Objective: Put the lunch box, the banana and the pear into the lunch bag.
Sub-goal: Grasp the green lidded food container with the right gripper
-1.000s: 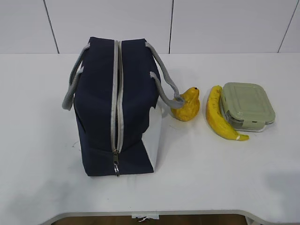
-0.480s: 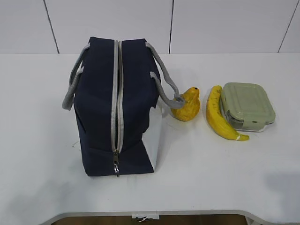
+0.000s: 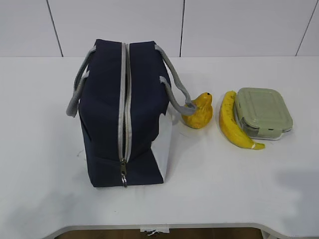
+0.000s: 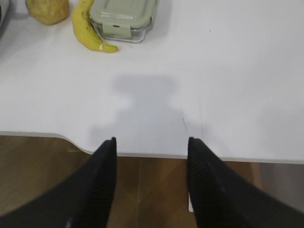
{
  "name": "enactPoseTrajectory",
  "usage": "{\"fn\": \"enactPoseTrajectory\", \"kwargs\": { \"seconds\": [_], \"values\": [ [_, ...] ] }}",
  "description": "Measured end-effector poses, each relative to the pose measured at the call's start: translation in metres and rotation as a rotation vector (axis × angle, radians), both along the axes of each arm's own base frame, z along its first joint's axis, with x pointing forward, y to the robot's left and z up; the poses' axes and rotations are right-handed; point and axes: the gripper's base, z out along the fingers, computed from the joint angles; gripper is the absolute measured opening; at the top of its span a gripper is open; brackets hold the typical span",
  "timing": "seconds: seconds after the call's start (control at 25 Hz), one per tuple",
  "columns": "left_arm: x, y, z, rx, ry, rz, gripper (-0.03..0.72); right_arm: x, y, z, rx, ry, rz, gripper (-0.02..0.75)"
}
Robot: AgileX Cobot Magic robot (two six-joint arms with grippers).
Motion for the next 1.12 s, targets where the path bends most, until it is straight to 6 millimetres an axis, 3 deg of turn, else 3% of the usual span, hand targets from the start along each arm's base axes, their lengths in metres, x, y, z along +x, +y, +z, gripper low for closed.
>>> {"fn": "enactPoseTrajectory", "kwargs": {
  "seconds": [0.56,0.72,0.88,0.96,1.12],
  "values": [
    [0.000,-0.001,0.000,-0.006,0.000,-0.004,0.236,0.076,-0.002,-0.008,0.145,0.258,-0.123,0.382],
    [0.000,-0.001,0.000,-0.006,0.000,-0.004,0.236,0.115,0.001,-0.012,0.221,0.358,-0.130,0.382],
    [0.000,-0.001,0.000,-0.007,0.000,-0.005,0.236,0.135,0.002,-0.010,0.242,0.396,-0.134,0.382],
    [0.000,-0.001,0.000,-0.007,0.000,-0.005,0.236,0.174,0.001,-0.006,0.247,0.456,-0.142,0.382],
    [0.000,-0.001,0.000,-0.008,0.000,-0.006,0.236,0.214,-0.001,0.002,0.262,0.499,-0.122,0.382]
  ]
}}
